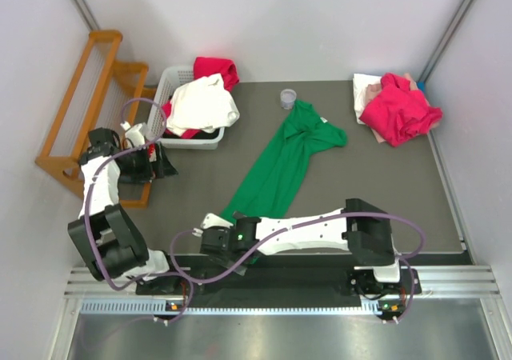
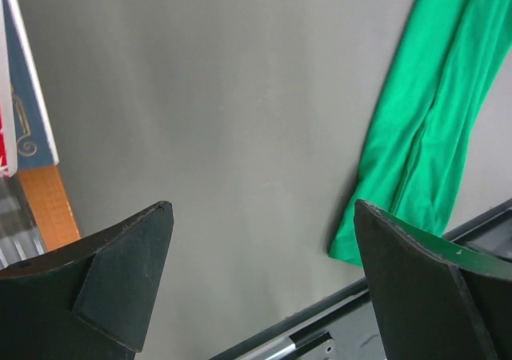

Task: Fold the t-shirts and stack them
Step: Fold the tshirt

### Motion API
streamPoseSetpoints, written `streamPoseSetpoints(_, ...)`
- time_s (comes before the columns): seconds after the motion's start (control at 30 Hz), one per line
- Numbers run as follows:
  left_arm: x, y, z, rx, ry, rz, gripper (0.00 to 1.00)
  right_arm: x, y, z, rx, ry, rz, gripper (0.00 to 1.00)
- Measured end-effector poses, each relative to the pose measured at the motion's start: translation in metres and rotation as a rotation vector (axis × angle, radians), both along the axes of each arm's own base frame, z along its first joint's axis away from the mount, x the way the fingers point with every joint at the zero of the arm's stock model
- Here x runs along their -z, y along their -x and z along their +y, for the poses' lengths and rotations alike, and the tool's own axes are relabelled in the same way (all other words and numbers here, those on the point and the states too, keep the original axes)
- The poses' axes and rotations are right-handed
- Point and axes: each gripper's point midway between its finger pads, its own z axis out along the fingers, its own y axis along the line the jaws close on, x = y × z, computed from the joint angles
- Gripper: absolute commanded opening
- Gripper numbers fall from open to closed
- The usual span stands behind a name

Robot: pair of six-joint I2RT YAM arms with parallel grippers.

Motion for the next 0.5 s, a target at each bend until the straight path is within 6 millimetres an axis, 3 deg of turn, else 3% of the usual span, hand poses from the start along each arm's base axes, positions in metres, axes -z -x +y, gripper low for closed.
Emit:
streamPoseSetpoints(0.17,0.018,0.001,0.010,-0.024,0.056,0.059,0.99,0.015,-0.003,0.025,-0.033,0.010,-0.006,1.00)
streamPoseSetpoints(0.37,0.018,0.002,0.012,-0.020,0.058,0.055,0.99,0.027,-0.006,0.060,-0.062,-0.023,-0.006,1.00)
streamPoseSetpoints(0.5,0.018,0.002,0.016,-0.022,0.052,0.048,0.99,0.031,-0.008,0.065,-0.065,-0.036,0.010,0.99)
